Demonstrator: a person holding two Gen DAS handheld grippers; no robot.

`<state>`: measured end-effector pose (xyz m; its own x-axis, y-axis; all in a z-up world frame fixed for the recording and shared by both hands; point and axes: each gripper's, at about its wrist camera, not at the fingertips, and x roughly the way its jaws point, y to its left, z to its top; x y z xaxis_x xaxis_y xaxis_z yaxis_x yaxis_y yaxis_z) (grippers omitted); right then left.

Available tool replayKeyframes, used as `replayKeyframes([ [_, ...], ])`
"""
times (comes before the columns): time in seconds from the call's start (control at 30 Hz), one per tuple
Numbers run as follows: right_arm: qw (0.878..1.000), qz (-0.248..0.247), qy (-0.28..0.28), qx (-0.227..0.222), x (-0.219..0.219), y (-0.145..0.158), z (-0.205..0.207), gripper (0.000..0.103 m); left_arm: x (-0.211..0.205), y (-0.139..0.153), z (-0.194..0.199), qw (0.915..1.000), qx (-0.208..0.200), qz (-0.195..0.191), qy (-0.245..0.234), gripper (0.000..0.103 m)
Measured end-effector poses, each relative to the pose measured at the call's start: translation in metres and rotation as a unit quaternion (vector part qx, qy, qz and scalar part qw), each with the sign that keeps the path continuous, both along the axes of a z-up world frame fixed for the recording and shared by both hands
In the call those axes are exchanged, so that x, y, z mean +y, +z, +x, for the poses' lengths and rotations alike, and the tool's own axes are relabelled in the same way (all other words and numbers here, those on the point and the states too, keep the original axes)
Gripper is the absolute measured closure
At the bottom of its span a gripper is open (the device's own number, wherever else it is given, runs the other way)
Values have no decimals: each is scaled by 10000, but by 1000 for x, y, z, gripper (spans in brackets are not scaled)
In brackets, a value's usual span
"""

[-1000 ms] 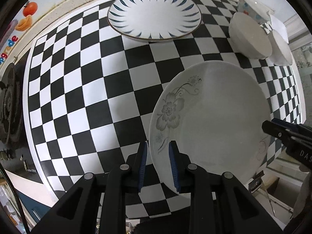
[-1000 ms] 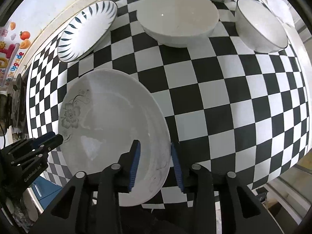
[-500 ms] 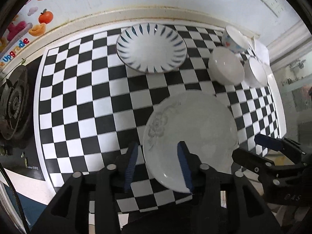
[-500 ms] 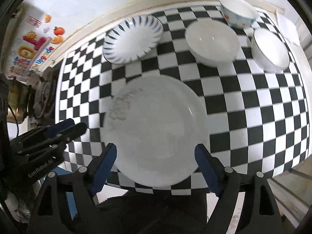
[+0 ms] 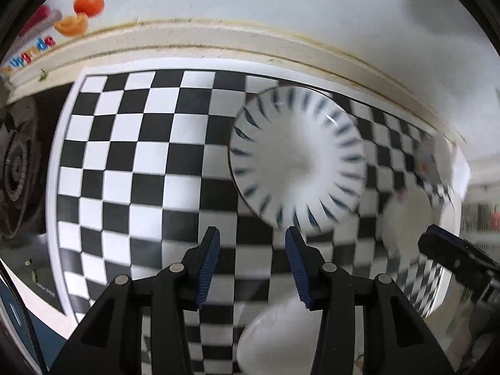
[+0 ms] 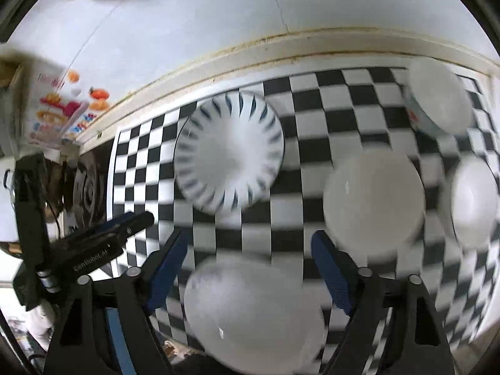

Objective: Organize plates and bowls
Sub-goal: 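Move both tools to the blue-striped plate and grip its rim, then lift the blue-striped plate and lower it onto the plate stack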

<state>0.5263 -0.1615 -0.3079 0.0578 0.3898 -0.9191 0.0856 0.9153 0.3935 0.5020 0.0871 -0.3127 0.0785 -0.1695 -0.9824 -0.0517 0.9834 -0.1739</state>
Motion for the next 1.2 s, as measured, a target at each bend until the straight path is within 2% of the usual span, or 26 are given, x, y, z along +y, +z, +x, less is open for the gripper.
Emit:
replayKeyframes([
  [0.13, 9996, 40, 109, 273, -5, -44, 58, 39, 2, -39, 35, 9993, 338, 14, 180, 62],
  [0.2, 9989, 98, 139, 436, -7, -68, 82, 52, 3, -57, 48, 9984, 505, -36, 256, 62],
  [0.27, 9975, 203, 131, 660, -9, -93, 101, 60, 4, -70, 57, 9976, 618, -94, 309, 64],
  [0.33, 9959, 281, 156, 849, -8, -112, 113, 71, 5, -75, 61, 9974, 616, -82, 351, 66],
  [0.4, 9947, 314, 229, 951, -6, -125, 119, 81, 4, -78, 65, 9976, 607, -106, 326, 77],
  [0.43, 9942, 329, 265, 988, -6, -129, 121, 82, 3, -79, 66, 9975, 623, -102, 317, 81],
  [0.57, 9919, 342, 437, 1140, -1, -144, 122, 89, 1, -79, 66, 9979, 560, -38, 320, 81],
  [0.87, 9916, 276, 720, 1041, 5, -137, 116, 92, -1, -66, 57, 9984, 431, -6, 374, 81],
  [1.03, 9925, 368, 749, 888, -1, -113, 105, 92, -3, -33, 37, 9993, 198, -80, 307, 81],
  [1.2, 9949, 432, 698, 590, -7, -73, 81, 92, -9, 7, 14, 9997, -152, -115, 145, 81],
])
